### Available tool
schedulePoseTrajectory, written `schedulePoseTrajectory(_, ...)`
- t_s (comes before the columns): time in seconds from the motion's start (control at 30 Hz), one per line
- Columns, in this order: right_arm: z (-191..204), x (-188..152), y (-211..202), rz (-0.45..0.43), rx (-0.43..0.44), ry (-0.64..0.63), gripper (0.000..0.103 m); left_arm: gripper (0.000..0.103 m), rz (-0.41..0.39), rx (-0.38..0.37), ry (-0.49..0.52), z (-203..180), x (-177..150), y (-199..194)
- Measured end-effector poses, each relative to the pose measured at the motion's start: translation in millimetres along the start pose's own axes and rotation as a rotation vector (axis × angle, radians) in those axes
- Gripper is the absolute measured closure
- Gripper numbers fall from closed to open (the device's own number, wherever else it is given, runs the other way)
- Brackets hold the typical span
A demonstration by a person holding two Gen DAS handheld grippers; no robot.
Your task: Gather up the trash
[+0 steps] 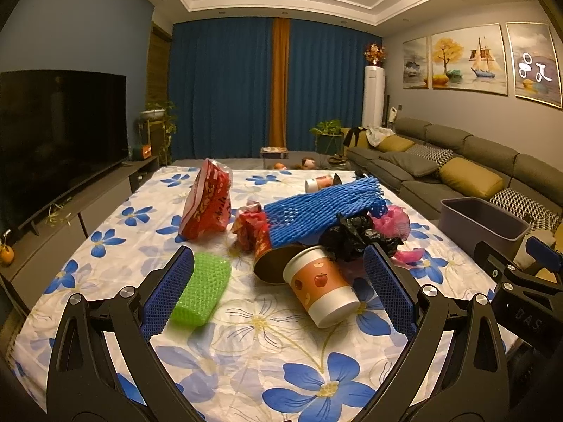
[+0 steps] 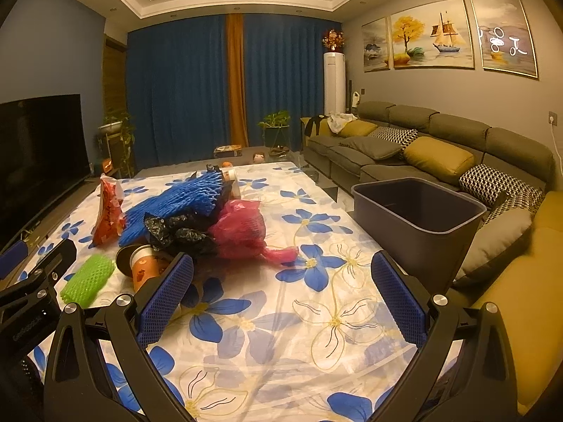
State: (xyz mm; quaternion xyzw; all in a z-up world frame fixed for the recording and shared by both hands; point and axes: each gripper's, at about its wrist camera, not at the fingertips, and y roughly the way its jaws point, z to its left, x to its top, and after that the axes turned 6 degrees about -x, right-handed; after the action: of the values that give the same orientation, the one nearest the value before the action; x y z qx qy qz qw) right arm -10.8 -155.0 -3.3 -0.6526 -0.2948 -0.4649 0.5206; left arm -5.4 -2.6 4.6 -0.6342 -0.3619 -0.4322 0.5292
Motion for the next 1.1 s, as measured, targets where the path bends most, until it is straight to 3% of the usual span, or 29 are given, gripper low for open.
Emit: schedulePoseTrajectory(1.1,-2.3,-1.4,0.2,0.006,-0.010,0.003,0.005,0.008,0.004,-0.015,0.001,-4.0,-1.9,0.8)
